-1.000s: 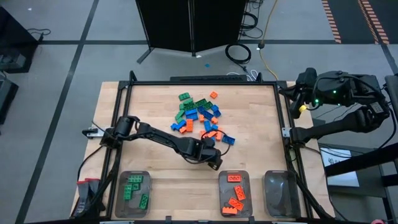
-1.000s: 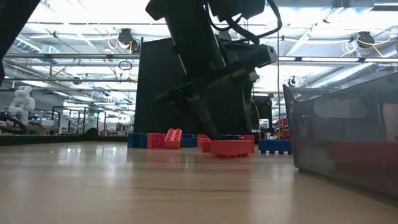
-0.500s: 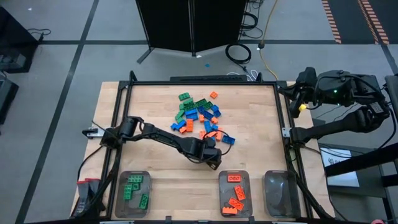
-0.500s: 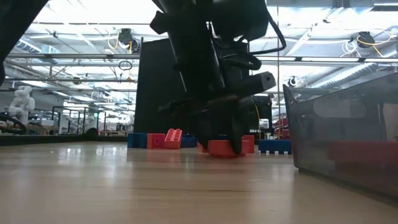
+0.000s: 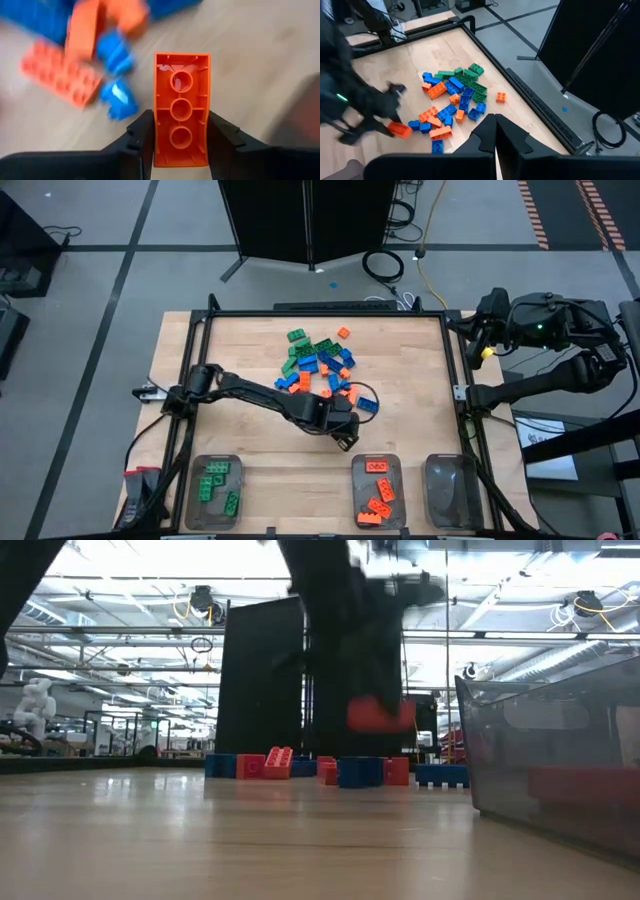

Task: Sort blocks
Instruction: Put the orange game piece into the center black bin

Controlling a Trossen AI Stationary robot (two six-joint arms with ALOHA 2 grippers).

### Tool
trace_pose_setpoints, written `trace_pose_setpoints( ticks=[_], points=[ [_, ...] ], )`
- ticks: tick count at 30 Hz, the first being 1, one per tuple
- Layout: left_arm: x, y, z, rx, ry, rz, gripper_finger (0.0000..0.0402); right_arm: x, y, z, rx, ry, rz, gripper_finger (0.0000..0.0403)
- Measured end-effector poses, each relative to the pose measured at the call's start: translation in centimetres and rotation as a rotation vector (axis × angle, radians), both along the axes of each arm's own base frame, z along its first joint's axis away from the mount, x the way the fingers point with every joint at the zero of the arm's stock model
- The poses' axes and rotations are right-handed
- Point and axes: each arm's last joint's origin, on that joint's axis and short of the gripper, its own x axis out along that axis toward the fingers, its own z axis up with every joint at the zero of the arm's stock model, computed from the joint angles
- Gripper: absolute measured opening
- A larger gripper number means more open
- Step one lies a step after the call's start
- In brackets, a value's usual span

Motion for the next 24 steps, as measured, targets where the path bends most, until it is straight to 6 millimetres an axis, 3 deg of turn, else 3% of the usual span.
trace_pose_setpoints(
  ticks=[3, 8, 11, 15, 17, 24],
  points=[
    [-0.9, -0.1, 3.9, 0.046, -0.075, -0.016, 0.0121, -0.2, 0.0, 0.0, -0.001, 0.001, -0.001, 0.0],
    [-1.5, -1.3, 11.1, 0.07, -0.434, -0.163, 0.0121, -0.4, 0.0, 0.0, -0.003, 0.004, 0.001, 0.0],
    [-1.1, -2.8, 12.5, 0.07, -0.583, -0.323, 0.0121, -0.5, 0.0, 0.0, -0.004, 0.003, 0.001, 0.0],
    [0.2, -4.5, 11.6, 0.099, -0.656, -0.491, 0.0121, -0.4, 0.0, 0.0, -0.004, 0.003, 0.001, 0.0],
    [0.8, -5.0, 10.2, 0.08, -0.633, -0.561, 0.0121, -0.4, 0.0, 0.0, -0.003, 0.004, 0.002, 0.0],
    [3.8, -5.6, 6.6, -0.172, -0.739, -0.73, 0.0121, -0.5, 0.0, 0.0, -0.008, 0.009, 0.006, 0.0]
  ],
)
